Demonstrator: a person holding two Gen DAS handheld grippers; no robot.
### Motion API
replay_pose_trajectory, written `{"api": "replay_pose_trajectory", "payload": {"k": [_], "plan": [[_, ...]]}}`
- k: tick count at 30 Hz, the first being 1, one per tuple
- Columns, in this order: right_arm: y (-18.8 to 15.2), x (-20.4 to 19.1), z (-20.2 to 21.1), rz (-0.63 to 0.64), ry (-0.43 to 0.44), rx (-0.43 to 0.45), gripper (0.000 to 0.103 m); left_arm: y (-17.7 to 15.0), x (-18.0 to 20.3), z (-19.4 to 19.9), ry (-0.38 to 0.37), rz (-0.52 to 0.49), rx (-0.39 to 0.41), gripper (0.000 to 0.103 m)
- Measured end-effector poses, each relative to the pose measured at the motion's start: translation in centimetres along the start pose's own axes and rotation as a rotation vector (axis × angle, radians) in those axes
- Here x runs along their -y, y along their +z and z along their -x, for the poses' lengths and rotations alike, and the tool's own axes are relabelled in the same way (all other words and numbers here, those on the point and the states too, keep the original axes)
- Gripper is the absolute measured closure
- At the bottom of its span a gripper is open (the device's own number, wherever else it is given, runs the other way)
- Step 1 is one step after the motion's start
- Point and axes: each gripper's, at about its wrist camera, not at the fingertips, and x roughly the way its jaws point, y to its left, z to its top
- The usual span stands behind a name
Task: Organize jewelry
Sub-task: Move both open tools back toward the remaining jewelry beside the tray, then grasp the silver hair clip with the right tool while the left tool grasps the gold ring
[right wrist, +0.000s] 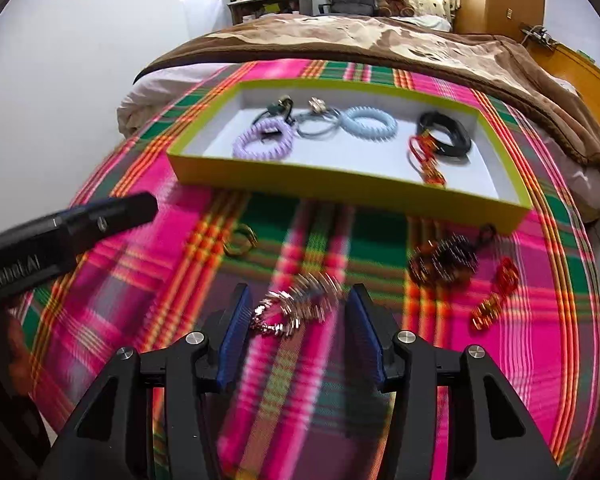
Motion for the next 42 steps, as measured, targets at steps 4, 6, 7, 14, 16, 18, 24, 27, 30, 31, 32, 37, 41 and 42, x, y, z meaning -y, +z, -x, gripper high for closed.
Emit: {"api": "replay_pose_trajectory", "payload": {"k": [4, 6, 7, 14, 16, 18, 24, 27, 30, 31, 32, 37, 41, 42], "plan": [[-0.7, 0.9, 0.4, -0.004, -0.025, 0.004, 0.052, -0.1, 0.3, -0.1, -0.005, -0.006, -0.006, 0.053], [-0.9, 1.3, 0.5, -0.011, -0.024, 0.004, 0.052, -0.2, 0.5, -0.2, -0.009, -0.01, -0.01, 0.053], [-0.9, 1.4, 0.6, -0.009, -0.006, 0.008, 0.052, -0.2, 0.5, -0.3, -0.009, -0.01, -0.012, 0.053], [0.0, -0.2, 0.2, 0.09, 0.067, 0.031, 0.052, -0.5, 0.4, -0.4, -0.007, -0.004, -0.024, 0.053], [0.2, -0.4, -0.3, 0.101, 0.079, 0.015, 0.052, -0.6, 0.4, -0.4, -0.004, -0.006, -0.026, 0.053], [0.3, -0.4, -0.6, 0.105, 0.088, 0.014, 0.052, -0.6, 0.3, -0.3, -0.003, -0.003, -0.025, 0.053], [0.2, -0.2, -0.5, 0.102, 0.105, 0.025, 0.053, -0.7, 0.2, -0.2, -0.002, -0.003, -0.029, 0.053], [0.0, -0.3, -0.4, 0.119, 0.066, 0.033, 0.066, -0.7, 0.3, -0.4, 0.004, -0.006, -0.038, 0.053], [-0.1, -0.5, -0.3, 0.14, 0.07, 0.035, 0.074, -0.7, 0.5, -0.5, 0.002, -0.009, -0.038, 0.053], [-0.1, -0.5, -0.3, 0.146, 0.067, 0.037, 0.074, -0.7, 0.6, -0.5, 0.003, -0.01, -0.038, 0.053], [-0.1, -0.5, -0.3, 0.146, 0.068, 0.037, 0.074, -0.6, 0.7, -0.5, 0.003, -0.013, -0.039, 0.053], [-0.1, 0.1, -0.1, 0.119, 0.088, 0.043, 0.075, -0.7, 0.9, -0.7, 0.009, -0.016, -0.048, 0.053], [0.0, 0.9, 0.6, 0.078, 0.112, 0.071, 0.075, -0.7, 1.3, -0.9, 0.0, -0.029, -0.054, 0.053], [0.0, 1.1, 0.8, 0.068, 0.117, 0.079, 0.075, -0.7, 1.4, -1.1, -0.015, -0.036, -0.057, 0.053]]}}
